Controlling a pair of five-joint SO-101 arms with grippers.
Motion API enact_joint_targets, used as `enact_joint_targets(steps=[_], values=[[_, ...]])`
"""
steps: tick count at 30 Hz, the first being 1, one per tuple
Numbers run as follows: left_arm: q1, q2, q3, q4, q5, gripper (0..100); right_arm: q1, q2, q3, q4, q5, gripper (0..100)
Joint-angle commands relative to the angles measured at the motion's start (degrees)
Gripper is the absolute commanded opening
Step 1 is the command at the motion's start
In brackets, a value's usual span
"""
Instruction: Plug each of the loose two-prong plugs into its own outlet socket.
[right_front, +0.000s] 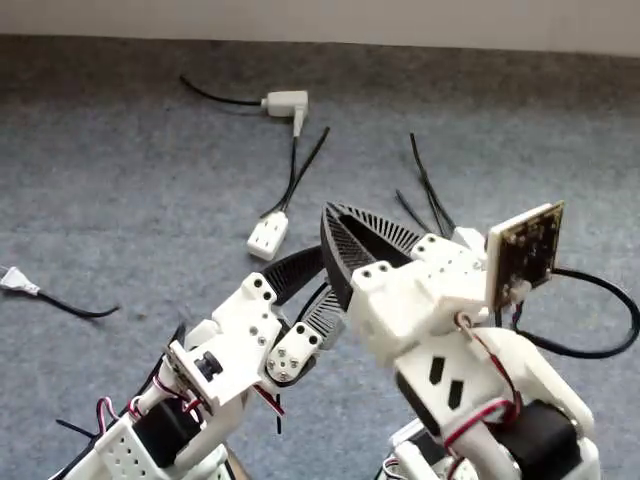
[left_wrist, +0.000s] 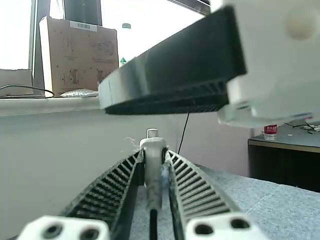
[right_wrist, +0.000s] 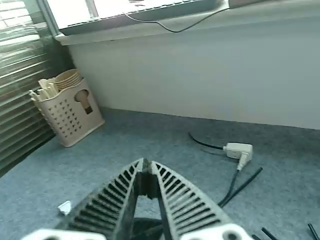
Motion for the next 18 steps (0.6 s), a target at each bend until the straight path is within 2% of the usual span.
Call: enact_joint_targets(steps=[1, 7, 13, 18], values=[[-0.7, -0.5, -0.7, -1.3, 0.1, 1, 6.2, 0.7, 3.9, -4.4, -0.9, 0.8], [-0.7, -0.5, -0.7, -1.3, 0.1, 1, 13.6, 0.7, 9.4, -6.3, -1.0, 0.8], [-0.9, -0.5, -0.7, -1.3, 0.1, 1, 14.1, 0.7, 12.0, -6.5, -1.0, 0.8], [-4.2, -0.5, -0.8, -1.4, 0.1, 1, 14.3, 0.7, 12.7, -6.3, -0.5, 0.8]])
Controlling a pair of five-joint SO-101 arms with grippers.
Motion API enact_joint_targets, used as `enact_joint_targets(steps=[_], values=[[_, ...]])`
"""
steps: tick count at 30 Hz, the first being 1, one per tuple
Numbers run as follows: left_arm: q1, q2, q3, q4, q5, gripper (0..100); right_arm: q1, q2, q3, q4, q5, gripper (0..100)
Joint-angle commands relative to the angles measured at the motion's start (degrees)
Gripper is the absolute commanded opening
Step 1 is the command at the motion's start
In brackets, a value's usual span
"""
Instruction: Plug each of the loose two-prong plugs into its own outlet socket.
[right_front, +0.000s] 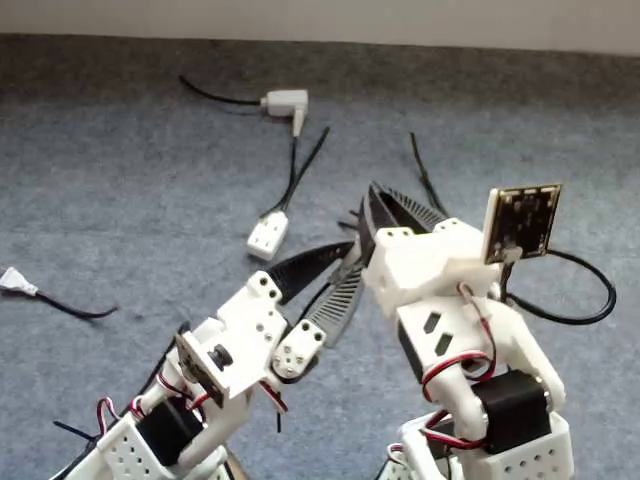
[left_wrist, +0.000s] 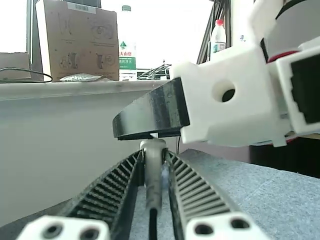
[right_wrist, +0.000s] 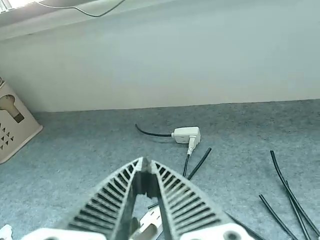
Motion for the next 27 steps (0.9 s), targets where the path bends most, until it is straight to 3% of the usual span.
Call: enact_joint_targets(steps=[1, 5, 10, 15, 20, 27], values=[[-2.5, -0.7, -1.2, -1.6, 0.4, 1, 1.5, 1.0, 1.0, -0.4, 0.1, 0.8], [-2.8, -0.7, -1.3, -1.6, 5.9, 1, 1.5, 1.0, 4.3, -0.7, 0.1, 0.8], [-2.5, -0.7, -1.2, -1.6, 6.6, 1, 1.5, 0.9, 3.1, -3.9, 0.1, 0.8], [-2.4, -0.7, -0.9, -1.6, 6.6, 1, 0.0, 1.4, -12.5, -5.6, 2.6, 0.8], [-2.4, -0.6, -0.7, -1.4, 6.6, 1, -8.3, 1.2, -29.8, -5.0, 10.1, 0.8], [-4.4, 0.2, 0.8, 0.1, 6.5, 1, -9.9, 0.9, -39.3, 8.9, 12.9, 0.8]])
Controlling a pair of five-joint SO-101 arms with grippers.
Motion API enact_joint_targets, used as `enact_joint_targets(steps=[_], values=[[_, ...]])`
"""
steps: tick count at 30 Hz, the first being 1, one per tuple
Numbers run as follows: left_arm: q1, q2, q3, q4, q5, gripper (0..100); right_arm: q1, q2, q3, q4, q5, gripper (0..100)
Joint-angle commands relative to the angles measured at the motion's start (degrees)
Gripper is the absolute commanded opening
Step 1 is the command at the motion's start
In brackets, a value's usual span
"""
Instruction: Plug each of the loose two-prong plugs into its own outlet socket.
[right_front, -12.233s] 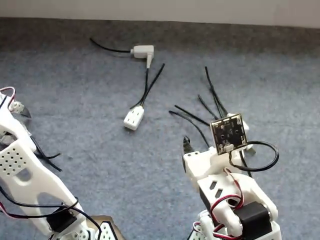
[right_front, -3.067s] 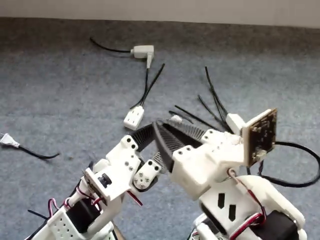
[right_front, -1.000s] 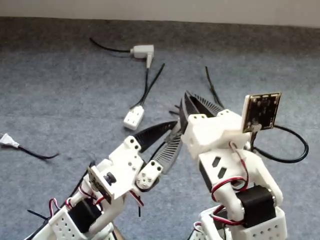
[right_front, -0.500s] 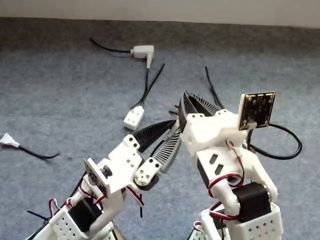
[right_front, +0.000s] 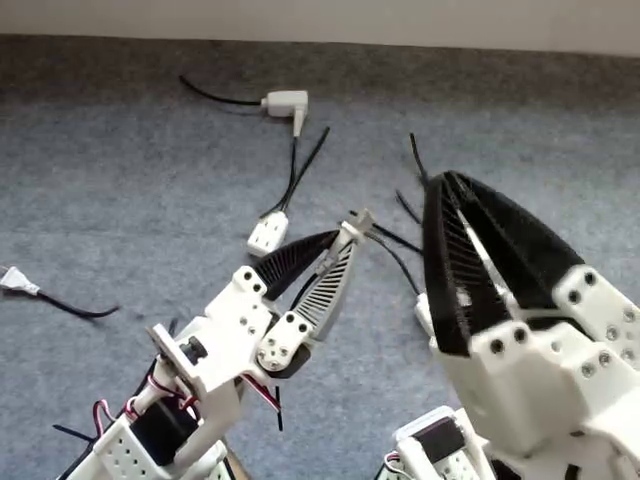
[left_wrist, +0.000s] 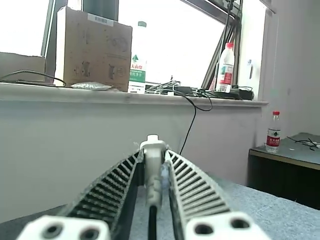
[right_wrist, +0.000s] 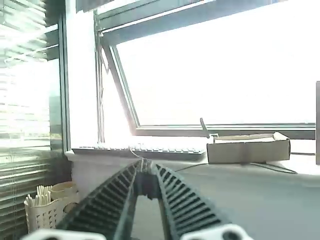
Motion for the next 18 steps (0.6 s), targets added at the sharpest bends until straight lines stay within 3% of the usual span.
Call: enact_joint_targets(steps=[1, 4, 9, 12, 18], values=[[-4.6, 1.9, -0.4, 2.2, 0.5, 1, -0.8, 0.7, -2.3, 10.0, 1.1, 0.8], [-10.9, 8.6, -4.4, 4.8, 1.6, 1, -0.7, 0.7, -2.7, 17.5, 1.1, 0.8], [-18.3, 31.9, -19.6, 11.3, 12.9, 1, -0.7, -5.1, -1.8, 22.4, 1.1, 0.8], [-18.9, 48.3, -33.2, 21.9, 15.0, 1, 1.8, -10.2, 1.9, 23.4, 1.1, 0.8], [-22.3, 72.7, -60.8, 48.4, 21.0, 1, 14.8, -20.6, 17.1, 23.4, 1.1, 0.8]])
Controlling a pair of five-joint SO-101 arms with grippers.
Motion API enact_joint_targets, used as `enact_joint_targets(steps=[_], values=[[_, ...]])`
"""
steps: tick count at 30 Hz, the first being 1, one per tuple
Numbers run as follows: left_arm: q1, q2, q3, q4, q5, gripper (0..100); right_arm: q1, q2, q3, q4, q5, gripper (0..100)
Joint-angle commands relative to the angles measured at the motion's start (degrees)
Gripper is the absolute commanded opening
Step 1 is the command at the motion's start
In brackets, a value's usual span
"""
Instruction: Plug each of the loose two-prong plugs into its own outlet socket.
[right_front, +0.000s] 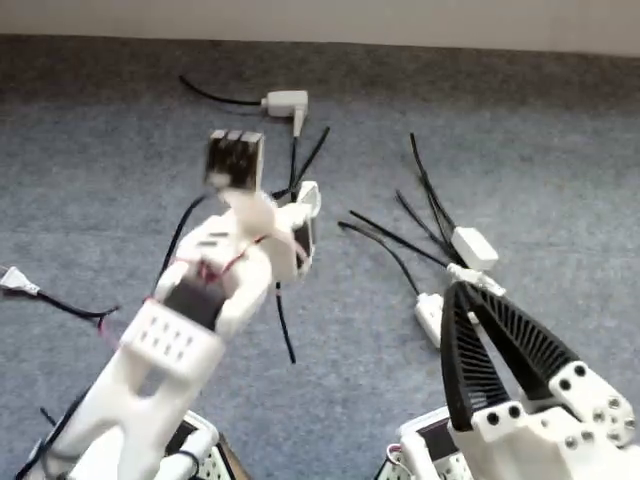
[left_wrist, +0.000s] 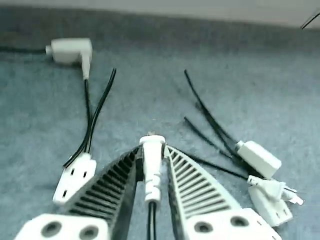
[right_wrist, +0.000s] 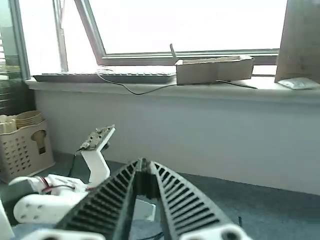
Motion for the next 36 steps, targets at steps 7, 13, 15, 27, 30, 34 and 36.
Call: enact_joint_targets(steps=[7, 13, 15, 27, 30, 34, 36], values=[[-9.9, 21.9, -41.3, 35.5, 9.0, 1, 14.8, -7.9, 29.8, 0.0, 0.6, 0.8], [-10.5, 29.2, -50.4, 44.8, 11.4, 1, 14.6, -7.8, 35.6, 0.1, 0.8, 0.8], [-10.6, 32.0, -51.6, 46.9, 11.4, 1, 14.6, -7.7, 36.0, 0.0, 1.0, 0.8], [-10.0, 40.7, -58.4, 56.8, 11.4, 1, 14.6, -7.7, 55.9, -8.7, 6.3, 0.8], [-10.1, 40.7, -58.4, 56.8, 11.8, 1, 14.6, -7.7, 63.0, -13.8, 1.1, 0.8], [-9.8, 41.2, -58.5, 56.4, 29.3, 1, 14.6, -7.7, 69.0, -17.5, 0.4, 0.8], [-9.9, 41.4, -58.3, 56.4, 38.3, 1, 14.6, -7.7, 71.7, -19.4, 0.4, 0.8]])
